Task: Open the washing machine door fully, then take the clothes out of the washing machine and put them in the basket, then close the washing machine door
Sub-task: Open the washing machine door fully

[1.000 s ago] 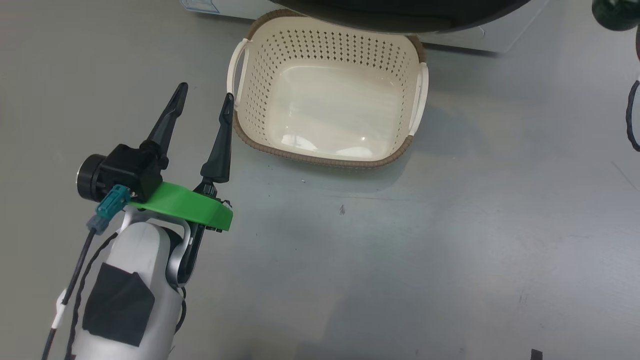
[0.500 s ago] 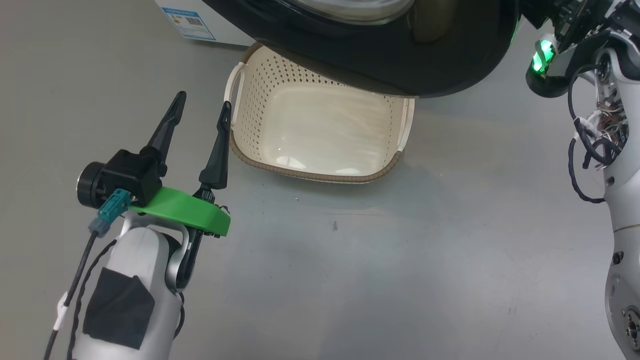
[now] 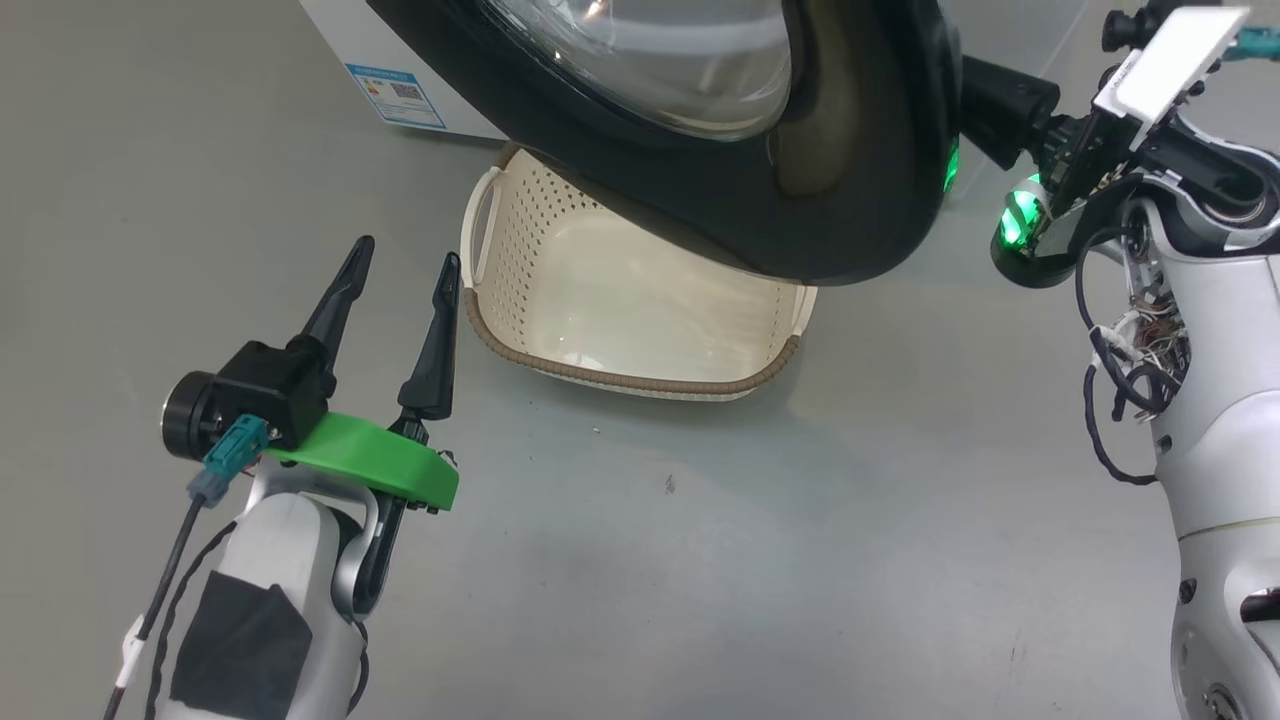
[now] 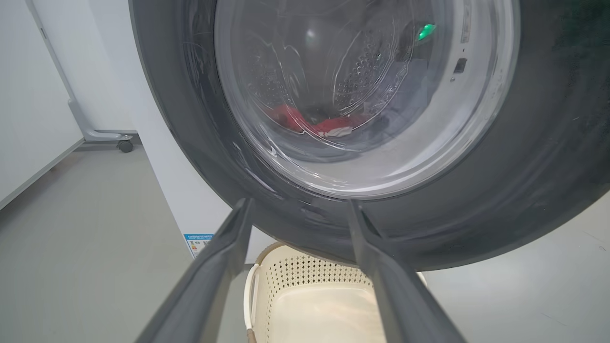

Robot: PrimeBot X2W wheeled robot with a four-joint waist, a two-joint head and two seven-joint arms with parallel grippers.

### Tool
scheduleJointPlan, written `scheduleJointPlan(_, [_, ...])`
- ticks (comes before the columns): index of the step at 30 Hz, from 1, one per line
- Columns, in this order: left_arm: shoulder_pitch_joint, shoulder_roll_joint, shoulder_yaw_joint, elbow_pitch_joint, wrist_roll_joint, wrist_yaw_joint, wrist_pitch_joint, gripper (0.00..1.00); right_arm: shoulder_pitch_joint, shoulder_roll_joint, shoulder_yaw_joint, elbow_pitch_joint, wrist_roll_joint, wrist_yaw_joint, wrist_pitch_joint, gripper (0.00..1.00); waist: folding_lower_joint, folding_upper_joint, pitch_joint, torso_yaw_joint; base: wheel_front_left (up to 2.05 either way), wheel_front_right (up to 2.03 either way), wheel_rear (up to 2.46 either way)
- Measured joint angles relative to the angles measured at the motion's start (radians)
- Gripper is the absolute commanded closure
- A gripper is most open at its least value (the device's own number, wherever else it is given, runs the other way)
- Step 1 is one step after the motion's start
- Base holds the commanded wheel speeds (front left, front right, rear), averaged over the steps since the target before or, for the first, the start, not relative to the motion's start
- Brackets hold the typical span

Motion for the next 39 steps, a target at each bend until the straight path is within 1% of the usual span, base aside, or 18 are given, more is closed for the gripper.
scheduleJointPlan(4, [0.016,0.000,0.000,0.009,0.001,0.000,0.000,0.00,0.040,0.013,0.015,-0.025,0.008,0.001,0.020,1.00,0.0000,0.0000,-0.016,0.003,0.00,0.00,0.00])
scheduleJointPlan(6, [0.023,0.000,0.000,0.012,0.002,0.000,0.000,0.00,0.063,0.017,0.026,-0.039,0.010,0.008,0.034,1.00,0.0000,0.0000,-0.024,0.005,0.00,0.00,0.00])
scheduleJointPlan(10, [0.036,0.000,-0.001,0.019,0.007,0.000,0.000,0.00,0.115,0.033,0.047,-0.063,0.015,0.008,0.057,1.00,0.0000,0.0000,-0.044,0.011,0.00,0.00,0.00])
scheduleJointPlan(20, [0.082,0.000,-0.002,0.044,0.008,0.000,0.000,0.00,0.242,0.046,0.098,-0.143,0.030,0.008,0.097,1.00,0.0000,0.0000,-0.106,0.034,0.00,0.00,0.00])
scheduleJointPlan(33, [0.132,0.000,-0.014,0.060,0.008,0.000,0.000,0.00,0.384,0.062,0.183,-0.205,0.052,0.008,0.119,1.00,0.0000,0.0000,-0.184,0.098,0.00,0.00,0.00])
scheduleJointPlan(39, [0.145,0.000,-0.021,0.064,0.008,0.000,0.000,0.00,0.408,0.062,0.203,-0.216,0.060,0.008,0.105,1.00,-0.0001,0.0000,-0.203,0.126,0.00,0.00,0.00])
